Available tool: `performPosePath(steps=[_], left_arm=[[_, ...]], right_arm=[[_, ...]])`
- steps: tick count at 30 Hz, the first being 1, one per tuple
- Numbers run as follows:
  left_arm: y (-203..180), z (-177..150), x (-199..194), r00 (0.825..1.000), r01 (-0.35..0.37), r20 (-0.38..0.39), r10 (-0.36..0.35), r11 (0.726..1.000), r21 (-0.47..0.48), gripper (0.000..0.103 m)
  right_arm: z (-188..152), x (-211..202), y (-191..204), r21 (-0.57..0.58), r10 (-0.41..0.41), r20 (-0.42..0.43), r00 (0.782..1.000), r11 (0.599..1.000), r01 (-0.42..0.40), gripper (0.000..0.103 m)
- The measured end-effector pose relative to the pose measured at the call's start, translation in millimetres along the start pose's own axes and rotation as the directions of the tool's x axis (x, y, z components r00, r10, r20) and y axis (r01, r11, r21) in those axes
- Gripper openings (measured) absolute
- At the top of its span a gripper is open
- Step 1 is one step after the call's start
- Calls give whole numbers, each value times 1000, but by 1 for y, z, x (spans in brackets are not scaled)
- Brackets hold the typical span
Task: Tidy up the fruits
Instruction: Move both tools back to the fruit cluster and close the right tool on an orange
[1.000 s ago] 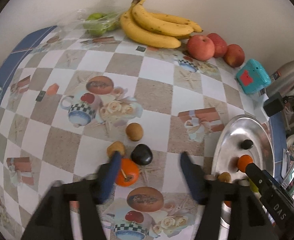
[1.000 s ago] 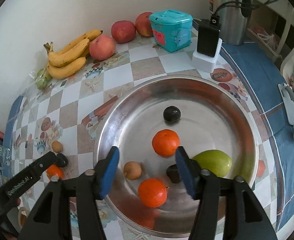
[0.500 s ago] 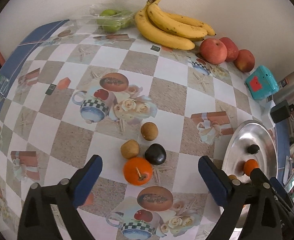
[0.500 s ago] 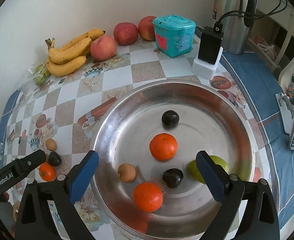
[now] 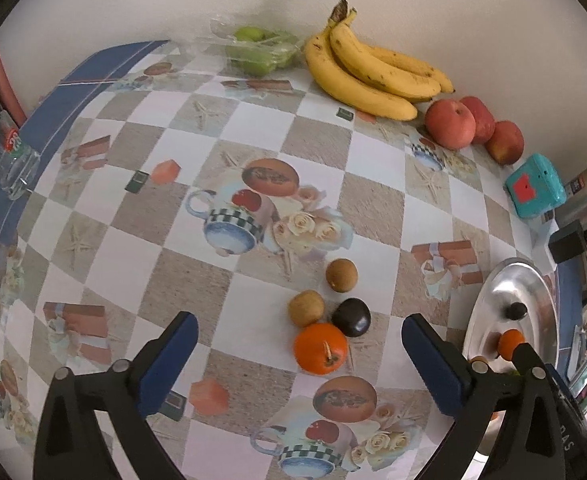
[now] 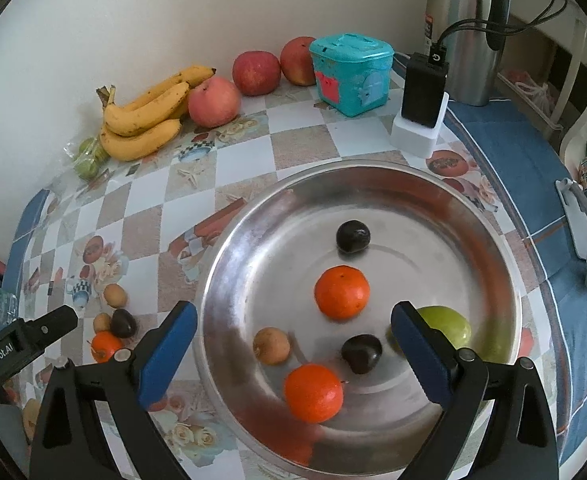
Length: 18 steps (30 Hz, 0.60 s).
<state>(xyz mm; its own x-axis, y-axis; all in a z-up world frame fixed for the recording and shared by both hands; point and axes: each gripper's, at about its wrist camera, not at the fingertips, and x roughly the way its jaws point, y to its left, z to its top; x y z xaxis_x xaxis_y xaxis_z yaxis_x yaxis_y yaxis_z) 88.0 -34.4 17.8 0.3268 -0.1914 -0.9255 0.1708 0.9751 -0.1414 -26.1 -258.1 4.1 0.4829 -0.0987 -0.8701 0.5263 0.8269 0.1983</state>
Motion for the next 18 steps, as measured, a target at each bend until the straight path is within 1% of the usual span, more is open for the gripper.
performPosePath(steps=[5, 8, 11, 15, 18], left_arm=[[8, 4, -5, 1000, -3, 16, 3, 1000, 7, 103], [14, 7, -8, 999, -17, 31, 17, 1000, 19, 103], [24, 11, -11, 999, -27, 42, 26, 1000, 10, 103], [43, 16, -12, 998, -40, 47, 41, 999, -26, 103], [58, 20, -11, 998, -34, 48, 38, 996, -79, 103]], right_arm=[[-3, -3, 12, 0, 29, 7, 1000, 1000, -29, 98], [-5, -3, 24, -22, 33, 6, 999, 999, -33, 98], [-5, -1, 41, -43, 55, -4, 999, 998, -55, 98], [-6, 0, 63, -94, 67, -10, 998, 993, -68, 98], [-6, 0, 81, -114, 107, -7, 994, 988, -108, 98]])
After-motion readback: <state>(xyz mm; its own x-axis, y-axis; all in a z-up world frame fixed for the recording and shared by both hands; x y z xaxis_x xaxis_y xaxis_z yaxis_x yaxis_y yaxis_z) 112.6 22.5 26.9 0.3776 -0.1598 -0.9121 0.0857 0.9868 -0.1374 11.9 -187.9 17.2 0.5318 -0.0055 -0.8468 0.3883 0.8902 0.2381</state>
